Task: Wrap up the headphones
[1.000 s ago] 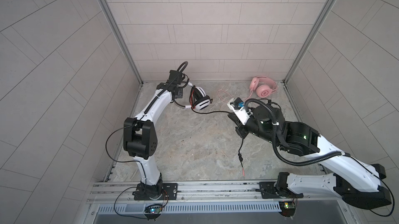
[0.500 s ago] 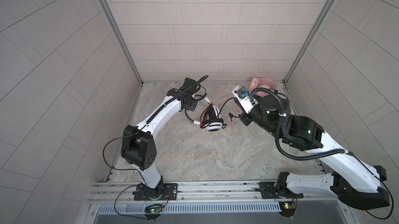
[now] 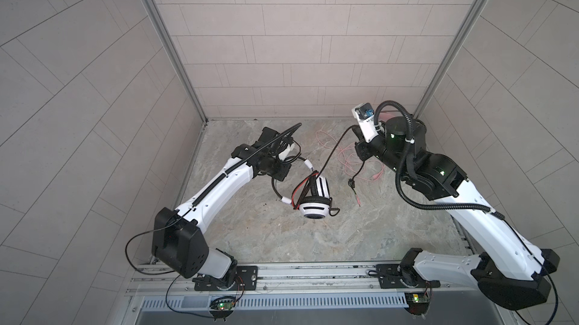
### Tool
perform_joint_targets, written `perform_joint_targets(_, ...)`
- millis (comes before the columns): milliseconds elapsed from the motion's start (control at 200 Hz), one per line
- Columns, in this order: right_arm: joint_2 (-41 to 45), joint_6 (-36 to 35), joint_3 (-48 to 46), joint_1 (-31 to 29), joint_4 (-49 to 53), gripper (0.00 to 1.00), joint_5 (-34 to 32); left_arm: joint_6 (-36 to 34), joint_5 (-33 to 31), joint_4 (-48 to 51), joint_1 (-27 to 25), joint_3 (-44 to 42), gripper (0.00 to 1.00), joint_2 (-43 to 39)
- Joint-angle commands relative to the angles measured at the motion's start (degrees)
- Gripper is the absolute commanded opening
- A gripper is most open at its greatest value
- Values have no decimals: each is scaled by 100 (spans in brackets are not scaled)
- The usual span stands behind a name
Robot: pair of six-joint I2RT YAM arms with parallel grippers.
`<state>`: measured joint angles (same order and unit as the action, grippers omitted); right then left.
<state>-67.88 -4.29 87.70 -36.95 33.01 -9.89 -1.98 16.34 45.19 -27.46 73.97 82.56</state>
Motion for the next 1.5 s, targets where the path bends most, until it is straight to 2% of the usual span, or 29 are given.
perform_joint_targets(0, -22, 251, -126, 205, -199, 2, 348, 177, 1053, -358, -13, -117, 0, -367)
perform_joint_targets(220, -86, 686, -567, 682, -388, 2, 989, 460, 1740, -956, -13, -463, 0, -825)
perform_joint_targets(641, -188, 945, -1345, 891, -542, 3, 1312, 703, 1883, -1317, 4, -601, 0, -1041)
perform_joint_targets(776, -258, 1029, -1604, 907, -580, 3, 1392, 984, 2137, -1732, 22, -751, 0, -1020)
perform_joint_targets(916, -400, 1276, -2024, 930, -819, 3, 1772, 1105, 2141, -1876, 58, -769, 0, -1049)
perform_joint_targets(1071, -711, 1590, -2410, 935, -1040, 3, 2446, 1162, 2196, -1929, 224, -851, 0, -1111)
perform_joint_targets(1281, -917, 1748, -2711, 937, -1265, 5, 2649, 1656, 2556, -2332, 555, -910, 0, -1397)
perform_joint_targets(1496, -1314, 1976, -2855, 936, -1399, 8, 2968, 2231, 2864, -2378, 769, -349, 0, -1379)
